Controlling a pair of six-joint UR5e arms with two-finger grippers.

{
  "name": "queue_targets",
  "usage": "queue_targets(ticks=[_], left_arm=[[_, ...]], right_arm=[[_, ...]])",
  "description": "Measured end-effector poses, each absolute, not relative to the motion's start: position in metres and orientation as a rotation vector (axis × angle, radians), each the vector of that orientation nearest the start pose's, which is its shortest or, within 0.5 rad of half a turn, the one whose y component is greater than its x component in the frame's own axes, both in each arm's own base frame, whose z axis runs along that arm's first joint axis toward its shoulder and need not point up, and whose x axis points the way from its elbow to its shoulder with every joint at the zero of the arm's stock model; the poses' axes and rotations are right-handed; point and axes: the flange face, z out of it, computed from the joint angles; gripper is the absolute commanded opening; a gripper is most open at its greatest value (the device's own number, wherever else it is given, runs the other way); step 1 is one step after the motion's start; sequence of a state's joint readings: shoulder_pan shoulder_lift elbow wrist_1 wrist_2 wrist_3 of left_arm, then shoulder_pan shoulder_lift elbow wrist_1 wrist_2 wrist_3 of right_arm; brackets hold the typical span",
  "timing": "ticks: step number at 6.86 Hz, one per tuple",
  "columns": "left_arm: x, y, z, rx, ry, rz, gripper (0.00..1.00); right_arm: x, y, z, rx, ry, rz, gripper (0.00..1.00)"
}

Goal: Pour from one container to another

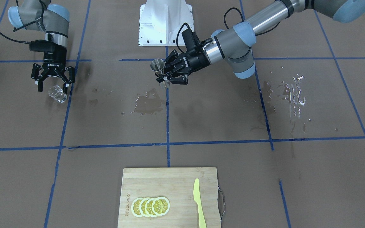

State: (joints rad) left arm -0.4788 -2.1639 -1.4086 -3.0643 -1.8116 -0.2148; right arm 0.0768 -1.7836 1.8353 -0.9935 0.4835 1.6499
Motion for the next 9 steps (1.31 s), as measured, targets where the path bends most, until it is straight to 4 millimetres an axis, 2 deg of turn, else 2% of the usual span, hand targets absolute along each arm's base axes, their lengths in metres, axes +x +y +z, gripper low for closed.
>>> queue_targets(ticks=[5,8,9], left_arm=[[0.525,-0.397,0.228,1.481,1.344,0.808,0.00],[0.524,-0.396,0.231,1.479,1.344,0.810,0.00],[0.524,-0.396,0.231,1.479,1.344,0.810,0.00]], right_arm=[[-0.419,-0.249,0.554,1.096,-0.544,0.460,1.00],[-0.423,-0.247,0.565,1.103,-0.525,0.441,0.86],[-0.423,-0.247,0.567,1.102,-0.520,0.437,0.77]])
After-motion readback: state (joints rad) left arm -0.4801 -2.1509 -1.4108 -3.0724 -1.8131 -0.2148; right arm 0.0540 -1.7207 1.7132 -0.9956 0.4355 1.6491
